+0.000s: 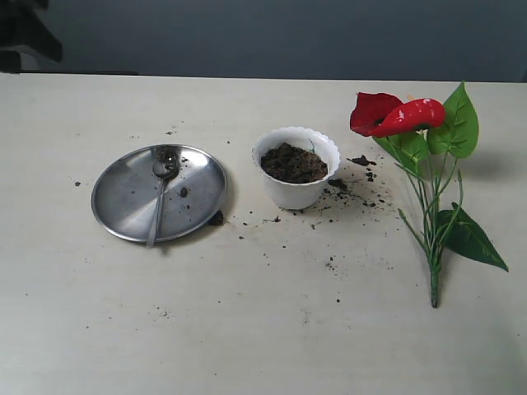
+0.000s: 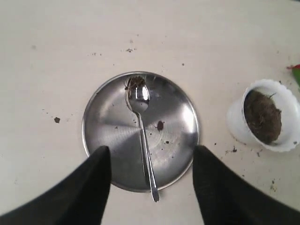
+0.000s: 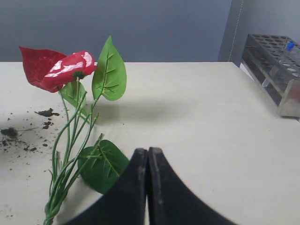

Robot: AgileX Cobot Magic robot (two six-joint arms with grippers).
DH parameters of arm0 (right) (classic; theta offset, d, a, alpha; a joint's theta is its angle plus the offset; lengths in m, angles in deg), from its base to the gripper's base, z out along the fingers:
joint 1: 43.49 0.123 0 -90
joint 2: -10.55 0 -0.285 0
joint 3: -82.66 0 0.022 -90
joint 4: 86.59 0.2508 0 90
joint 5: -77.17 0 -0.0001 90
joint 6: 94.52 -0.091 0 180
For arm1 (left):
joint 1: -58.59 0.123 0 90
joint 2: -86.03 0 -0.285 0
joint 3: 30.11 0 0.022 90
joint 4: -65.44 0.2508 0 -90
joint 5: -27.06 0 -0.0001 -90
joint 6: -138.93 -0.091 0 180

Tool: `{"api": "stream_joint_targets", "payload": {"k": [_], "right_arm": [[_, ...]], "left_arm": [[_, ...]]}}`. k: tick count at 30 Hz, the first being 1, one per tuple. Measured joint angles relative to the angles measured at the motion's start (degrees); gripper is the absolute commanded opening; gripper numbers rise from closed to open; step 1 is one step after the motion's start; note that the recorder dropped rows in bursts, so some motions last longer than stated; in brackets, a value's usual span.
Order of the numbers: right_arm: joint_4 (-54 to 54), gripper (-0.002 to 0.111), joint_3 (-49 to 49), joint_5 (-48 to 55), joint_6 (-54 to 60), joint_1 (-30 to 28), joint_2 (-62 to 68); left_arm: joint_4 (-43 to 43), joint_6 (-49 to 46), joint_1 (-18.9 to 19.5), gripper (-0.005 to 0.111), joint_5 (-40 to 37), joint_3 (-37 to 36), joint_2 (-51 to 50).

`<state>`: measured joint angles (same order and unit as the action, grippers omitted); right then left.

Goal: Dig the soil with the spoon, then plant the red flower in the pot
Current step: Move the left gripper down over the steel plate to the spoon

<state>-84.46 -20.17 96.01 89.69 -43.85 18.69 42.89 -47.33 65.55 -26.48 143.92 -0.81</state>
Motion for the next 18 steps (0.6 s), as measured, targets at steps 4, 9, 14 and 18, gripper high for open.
{"api": "stream_joint_targets", "payload": {"k": [4,9,14,18], "right_arm": [[0.0,-0.001,0.0,0.0,0.0,0.0,0.0],[0.0,-0.001,0.0,0.0,0.0,0.0,0.0],[0.0,-0.001,0.0,0.0,0.0,0.0,0.0],[0.0,-0.001,0.0,0.0,0.0,0.0,0.0]], "left_arm": [[2.2,0.4,-3.5,0.053,0.7,0.0,-3.5],[3.6,1.5,-6.4,0.053,2.1,0.0,-9.4],[5.8,4.2,-8.2,0.053,3.7,0.6,-20.0],[6.8,6.3,-10.0,0.053,3.5,5.3,-27.5]]}}
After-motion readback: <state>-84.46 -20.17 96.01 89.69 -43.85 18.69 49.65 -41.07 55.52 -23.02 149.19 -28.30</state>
